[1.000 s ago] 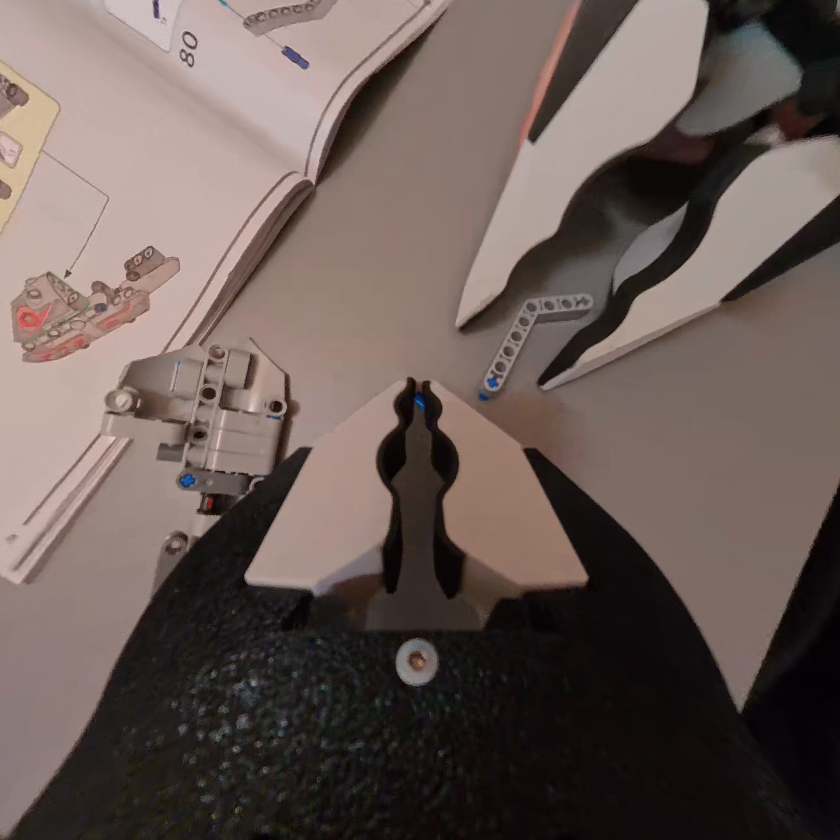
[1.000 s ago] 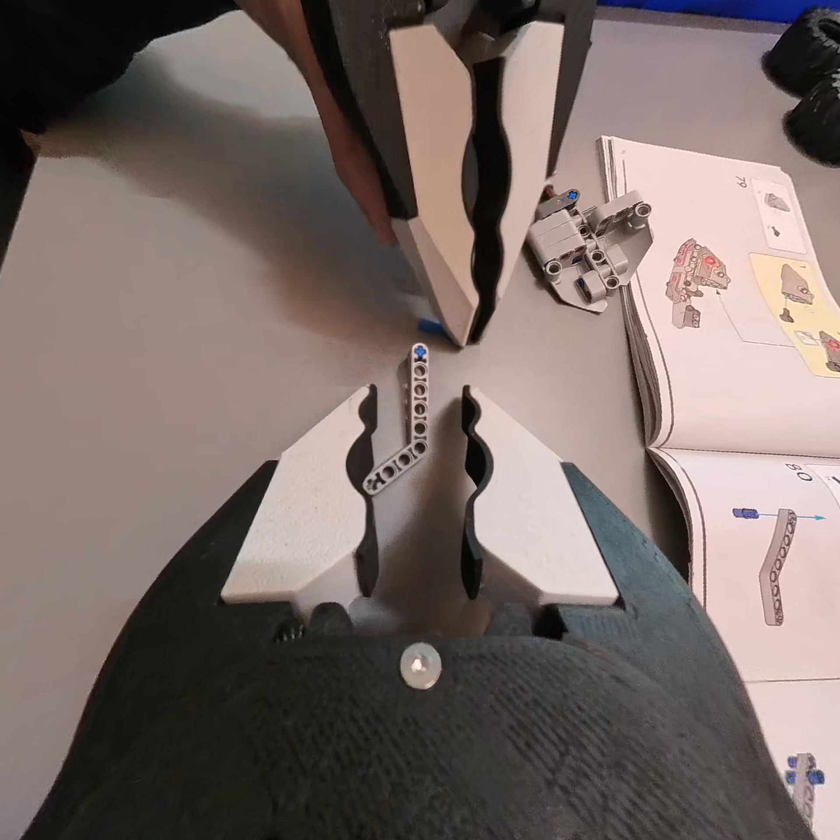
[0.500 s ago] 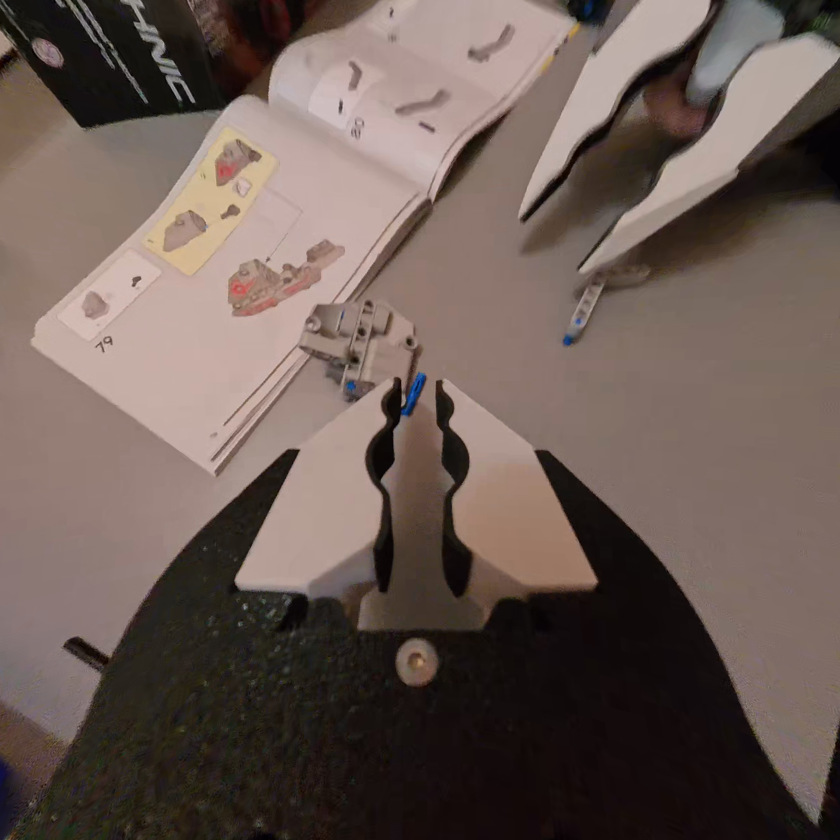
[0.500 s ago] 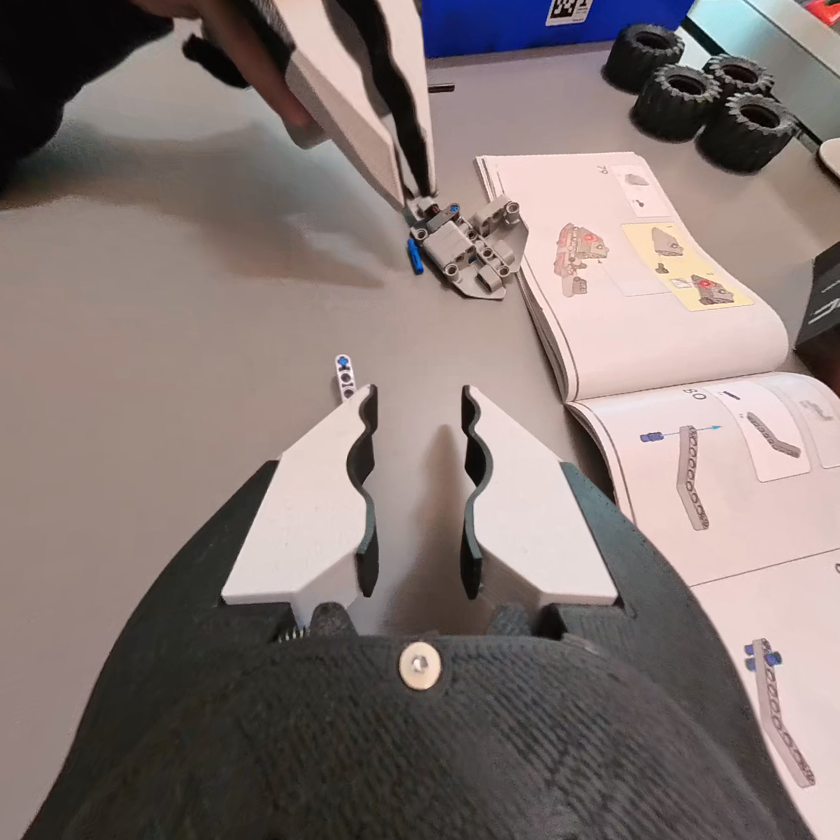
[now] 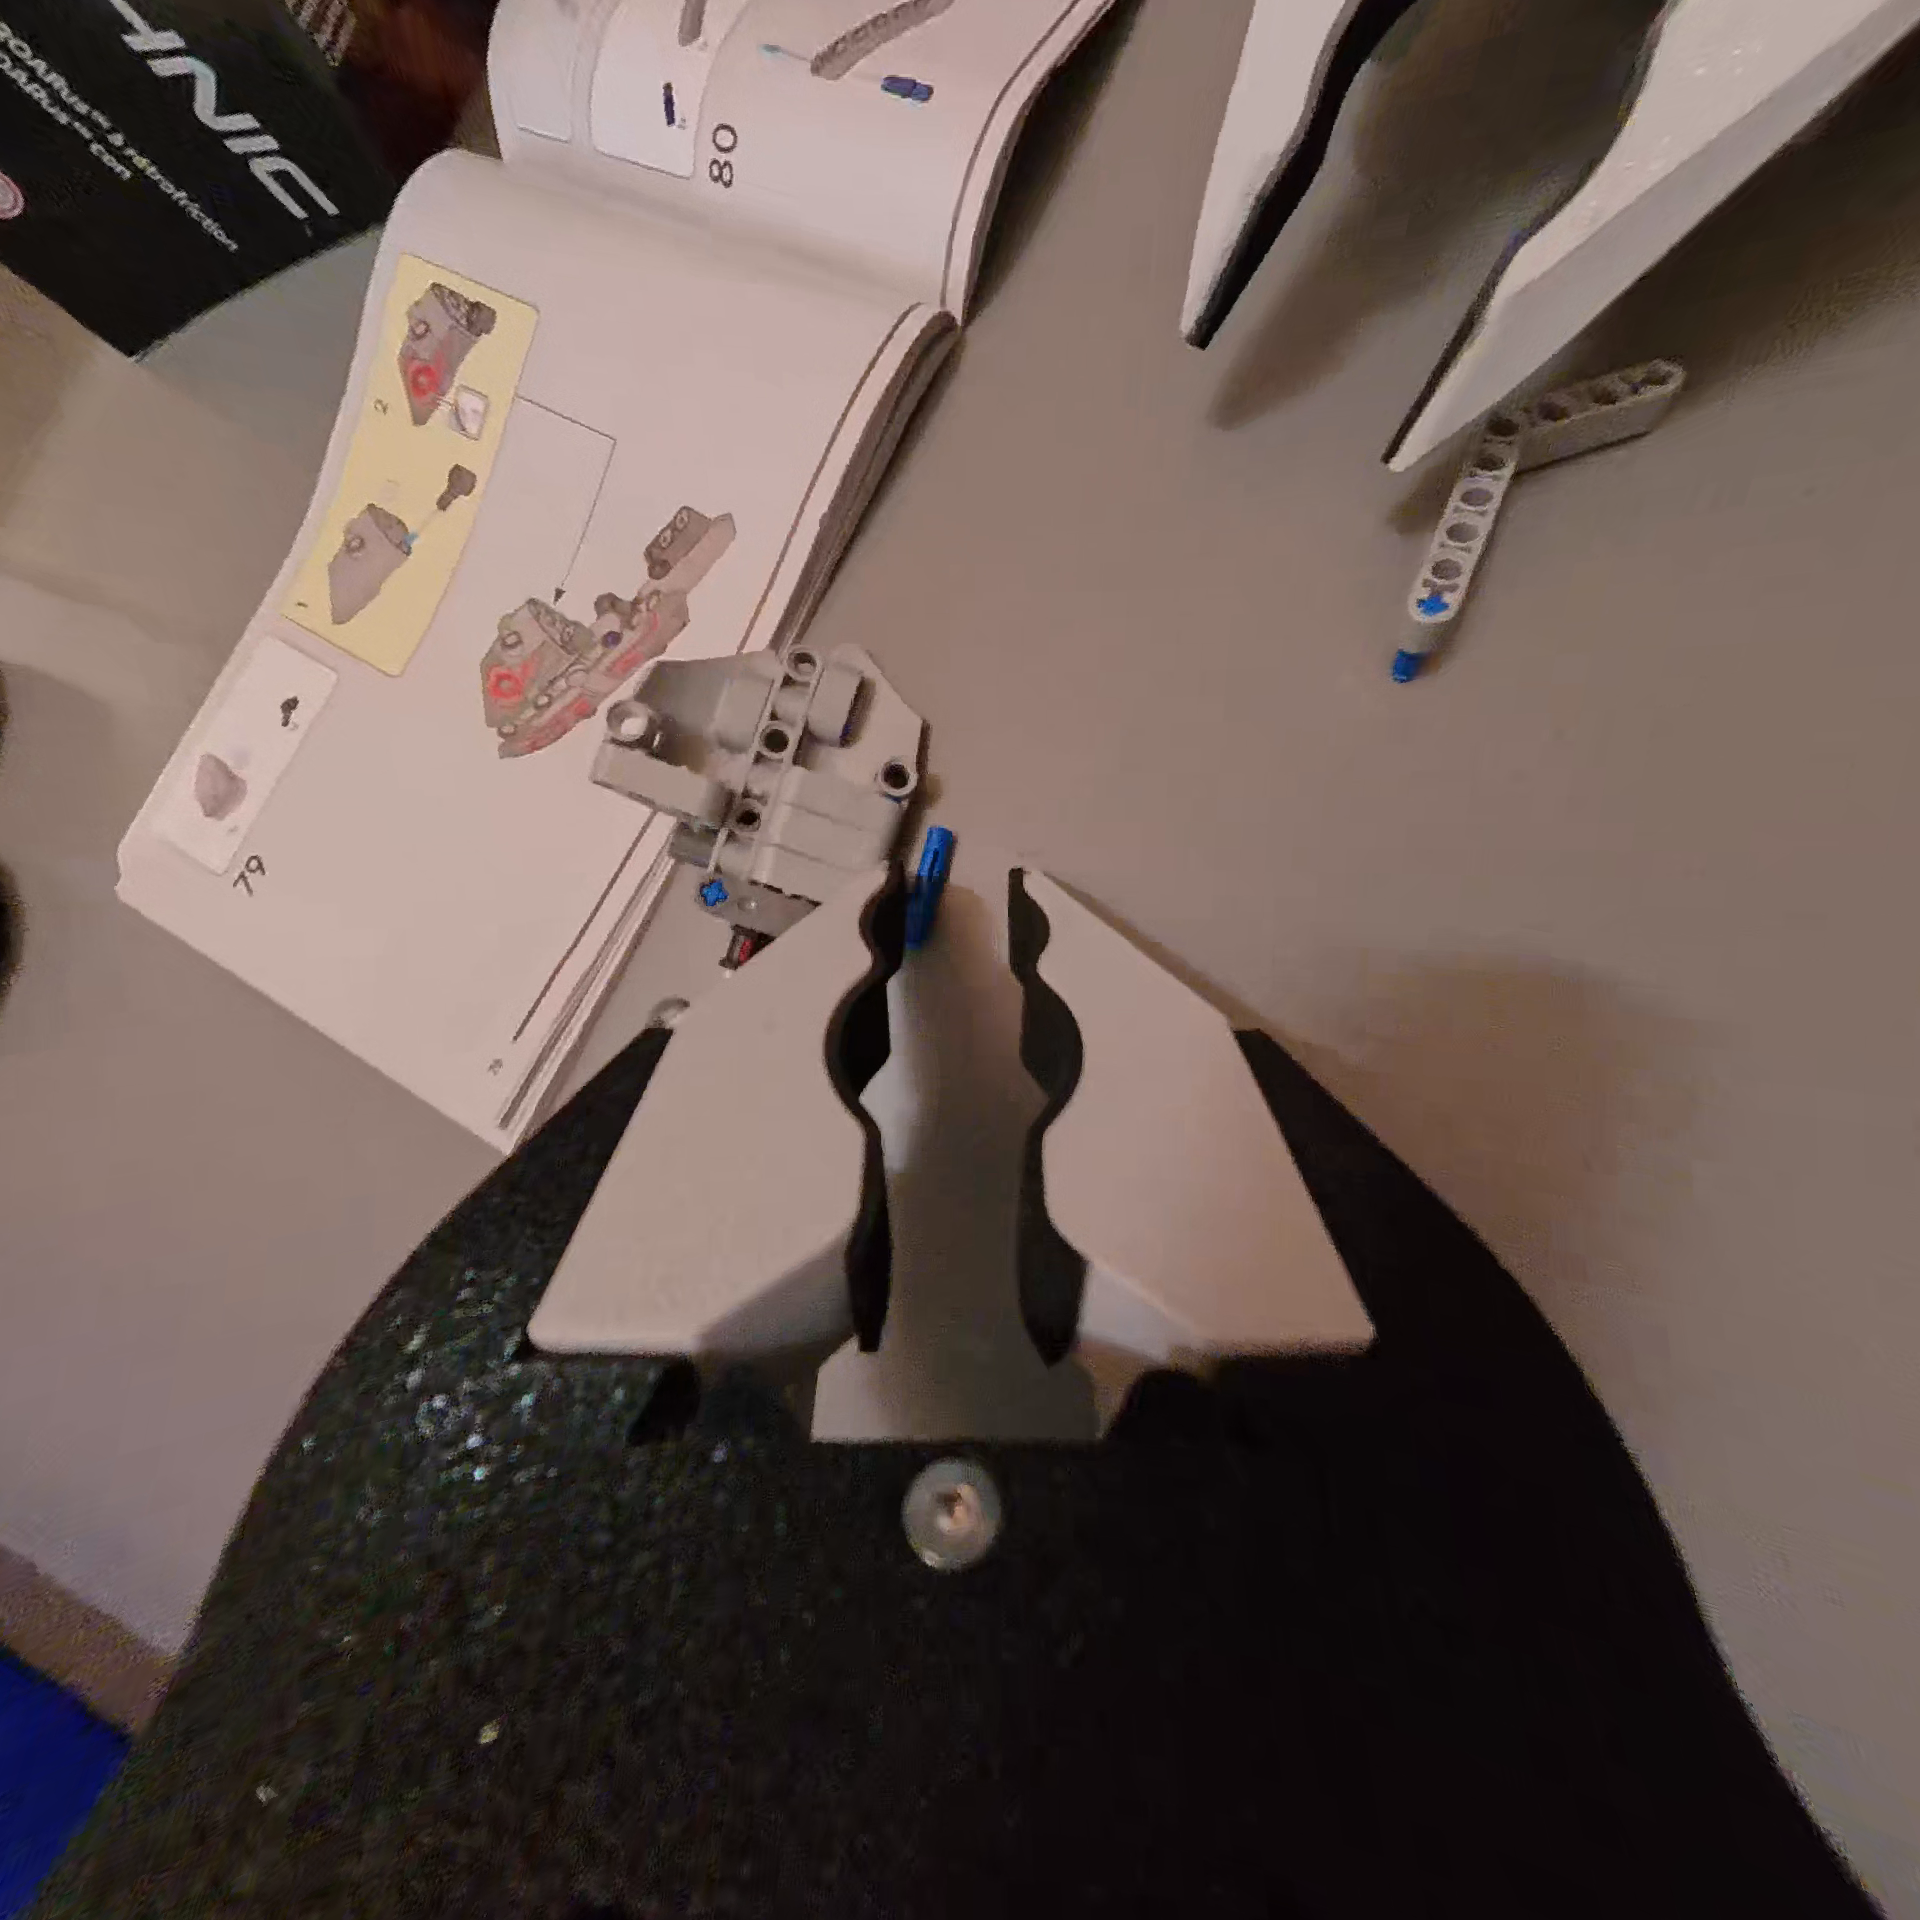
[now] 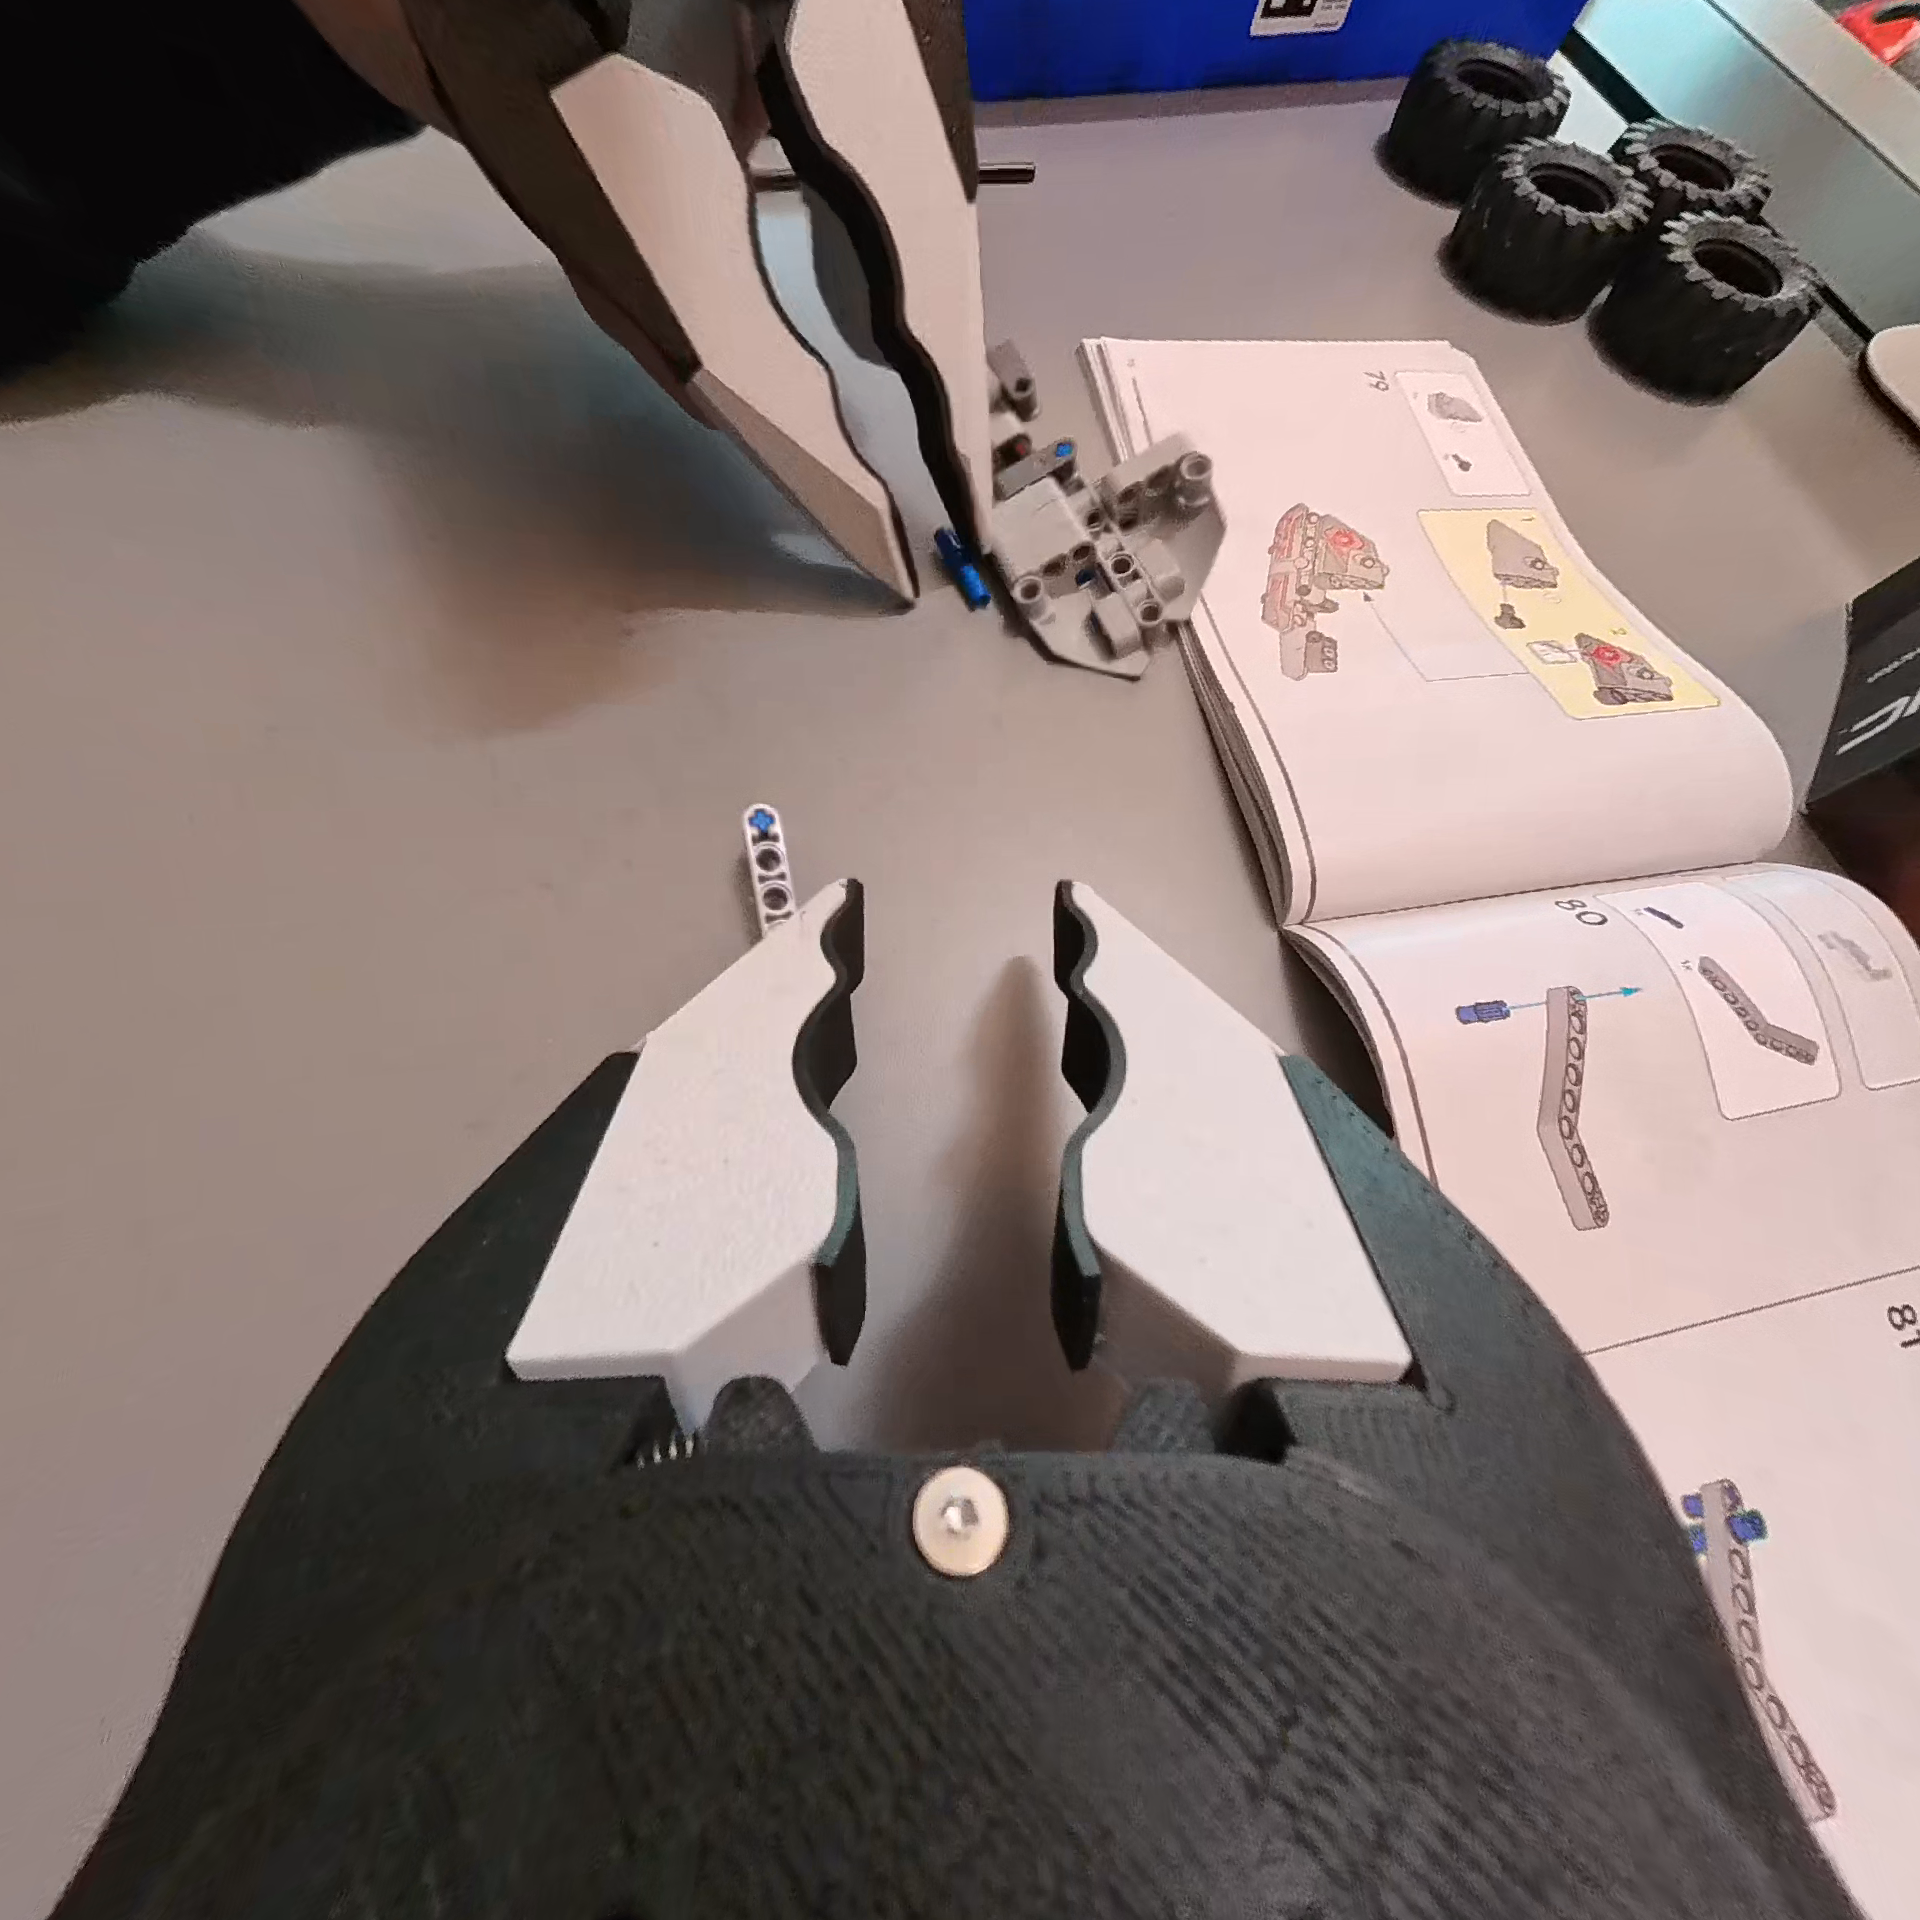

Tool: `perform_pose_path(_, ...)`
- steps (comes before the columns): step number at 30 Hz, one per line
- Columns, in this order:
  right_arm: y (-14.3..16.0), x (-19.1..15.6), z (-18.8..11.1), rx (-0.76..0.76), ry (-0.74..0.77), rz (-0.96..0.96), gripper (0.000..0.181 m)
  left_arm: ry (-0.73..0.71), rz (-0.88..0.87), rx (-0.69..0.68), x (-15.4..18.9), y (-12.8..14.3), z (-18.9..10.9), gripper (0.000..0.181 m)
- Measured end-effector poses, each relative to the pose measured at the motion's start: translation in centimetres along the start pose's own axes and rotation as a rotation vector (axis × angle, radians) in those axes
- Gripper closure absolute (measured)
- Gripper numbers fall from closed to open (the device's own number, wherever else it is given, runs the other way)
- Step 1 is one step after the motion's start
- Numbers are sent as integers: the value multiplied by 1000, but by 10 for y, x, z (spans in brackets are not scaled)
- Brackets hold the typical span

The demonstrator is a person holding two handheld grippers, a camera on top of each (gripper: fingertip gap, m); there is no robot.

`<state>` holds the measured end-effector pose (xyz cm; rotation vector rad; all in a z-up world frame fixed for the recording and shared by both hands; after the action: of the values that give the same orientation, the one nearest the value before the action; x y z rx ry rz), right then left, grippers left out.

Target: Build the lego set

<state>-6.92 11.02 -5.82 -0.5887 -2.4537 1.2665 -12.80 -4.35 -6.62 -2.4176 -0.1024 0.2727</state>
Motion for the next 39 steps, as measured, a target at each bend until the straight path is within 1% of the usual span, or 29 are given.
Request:
perform_pose_path(1, 0, 0, 0, 2, 0, -1, 146, 11, -16, 5, 0, 0, 0, 166)
perform_pose_path(5, 1, 0, 1, 0, -4, -2, 146, 58, -127, 25, -2, 3, 1, 167)
perform_pose_path(7, 0, -1, 0, 7, -12, -7, 146, 117, -230, 46, -2, 4, 1, 179)
perform_pose_path(8, -2, -1, 0, 15, -11, -12, 146, 149, -252, 56, -1, 5, 0, 179)
perform_pose_path(9, -4, -2, -1, 27, -8, -23, 147, 172, -241, 59, 2, 6, -1, 179)
perform_pose_path(10, -7, -2, -2, 44, -3, -39, 147, 153, -202, 63, 2, 6, -2, 180)
perform_pose_path(11, -11, -3, -4, 64, 4, -59, 148, 122, -143, 78, 4, 3, -5, 180)
perform_pose_path(12, -14, -5, -5, 82, 9, -90, 149, 120, -76, 103, 9, -3, -10, 180)
perform_pose_path(14, -23, -11, -7, 119, 31, -192, 151, 119, 3, 136, 21, -19, -18, 180)
perform_pose_path(15, -28, -16, -7, 136, 48, -273, 152, 150, 0, 126, 28, -26, -20, 179)
perform_pose_path(17, -37, -25, -8, 149, 128, -452, 154, 203, -83, 119, 35, -38, -22, 180)
perform_pose_path(19, -40, -30, -5, 103, 192, -578, 153, 311, -196, 164, 42, -51, -25, 180)
perform_pose_path(21, -40, -33, -2, 71, 252, -693, 155, 380, -294, 193, 44, -59, -25, 179)
perform_pose_path(23, -41, -34, -1, 45, 304, -758, 159, 412, -356, 194, 43, -62, -24, 179)
perform_pose_path(25, -43, -36, -2, 53, 320, -795, 169, 417, -388, 214, 42, -64, -23, 179)
perform_pose_path(26, -41, -36, -2, 29, 320, -800, 177, 413, -398, 227, 41, -65, -23, 179)
perform_pose_path(28, -41, -34, -2, 22, 352, -804, 179, 403, -385, 282, 38, -68, -26, 179)
perform_pose_path(30, -45, -31, -6, 54, 388, -775, 179, 367, -312, 390, 35, -72, -32, 178)
perform_pose_path(32, -47, -27, -10, 120, 364, -659, 179, 304, -210, 514, 32, -74, -39, 169)
perform_pose_path(34, -48, -23, -15, 201, 313, -534, 179, 271, -151, 600, 31, -75, -44, 169)
perform_pose_path(37, -54, -23, -21, 316, 243, -397, 180, 309, -133, 678, 33, -76, -50, 169)
perform_pose_path(39, -57, -23, -24, 364, 218, -350, 180, 329, -122, 689, 35, -76, -50, 169)
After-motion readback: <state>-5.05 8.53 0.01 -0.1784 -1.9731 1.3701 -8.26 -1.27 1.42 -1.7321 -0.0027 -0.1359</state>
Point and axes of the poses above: each gripper's, where its closed fingertips meet, z out along the fingers, y out of its underside, x = y × z across the jaws, the point moved 6 cm from there along -z, back along the fingers, and after that the axes turned 1 degree about x, right-handed, at the moved point
